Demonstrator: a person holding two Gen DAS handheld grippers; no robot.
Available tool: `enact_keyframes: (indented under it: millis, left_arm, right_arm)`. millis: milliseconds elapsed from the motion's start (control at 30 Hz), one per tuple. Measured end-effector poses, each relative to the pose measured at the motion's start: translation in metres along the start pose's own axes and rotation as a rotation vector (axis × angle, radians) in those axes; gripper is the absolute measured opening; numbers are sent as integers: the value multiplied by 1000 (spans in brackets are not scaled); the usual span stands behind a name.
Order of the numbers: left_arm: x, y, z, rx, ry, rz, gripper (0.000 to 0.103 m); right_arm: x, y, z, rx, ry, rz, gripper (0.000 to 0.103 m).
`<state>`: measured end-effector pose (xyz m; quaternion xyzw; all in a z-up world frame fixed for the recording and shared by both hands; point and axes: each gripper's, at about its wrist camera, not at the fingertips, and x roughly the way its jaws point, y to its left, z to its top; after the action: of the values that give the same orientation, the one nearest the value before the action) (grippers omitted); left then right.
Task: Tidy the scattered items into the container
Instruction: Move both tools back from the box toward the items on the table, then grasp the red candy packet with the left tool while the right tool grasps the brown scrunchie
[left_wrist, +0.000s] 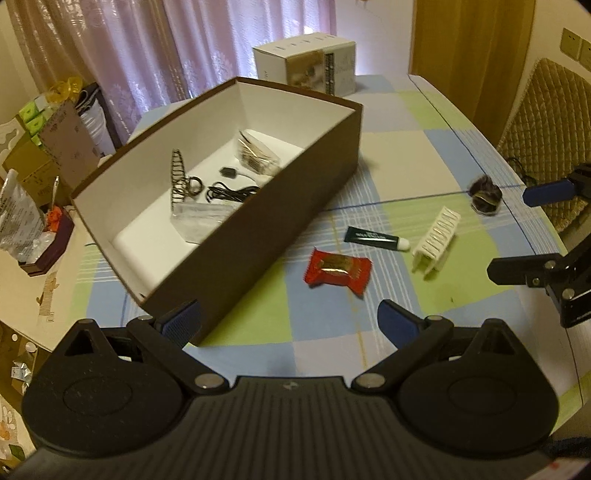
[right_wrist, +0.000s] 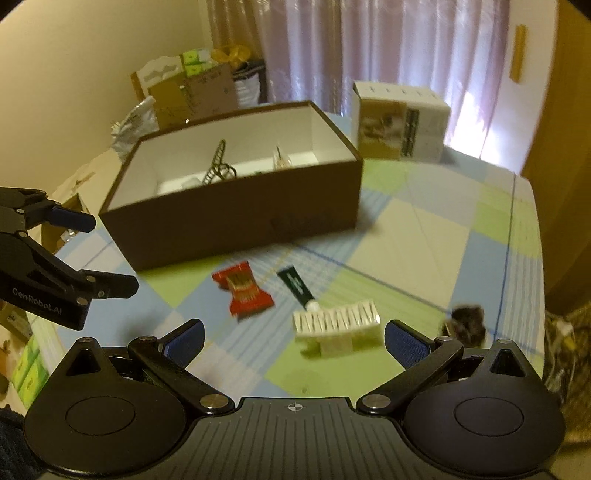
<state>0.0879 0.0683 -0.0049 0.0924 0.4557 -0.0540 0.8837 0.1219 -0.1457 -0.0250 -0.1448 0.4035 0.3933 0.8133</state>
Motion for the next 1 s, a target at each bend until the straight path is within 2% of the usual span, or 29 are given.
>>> enact_keyframes:
  millis: [233, 533, 1000]
  left_arm:
    - [17, -13, -4, 35, 0, -23, 99]
    - [47, -26, -3, 95, -5, -73, 97]
    - [108, -29, 10, 195, 2, -150, 77]
  right_arm:
    - [-1, -23, -22, 103, 37, -46, 101]
    - [6, -48, -42, 176, 69, -150, 101]
    - [28, -84, -59, 281, 133, -214, 101]
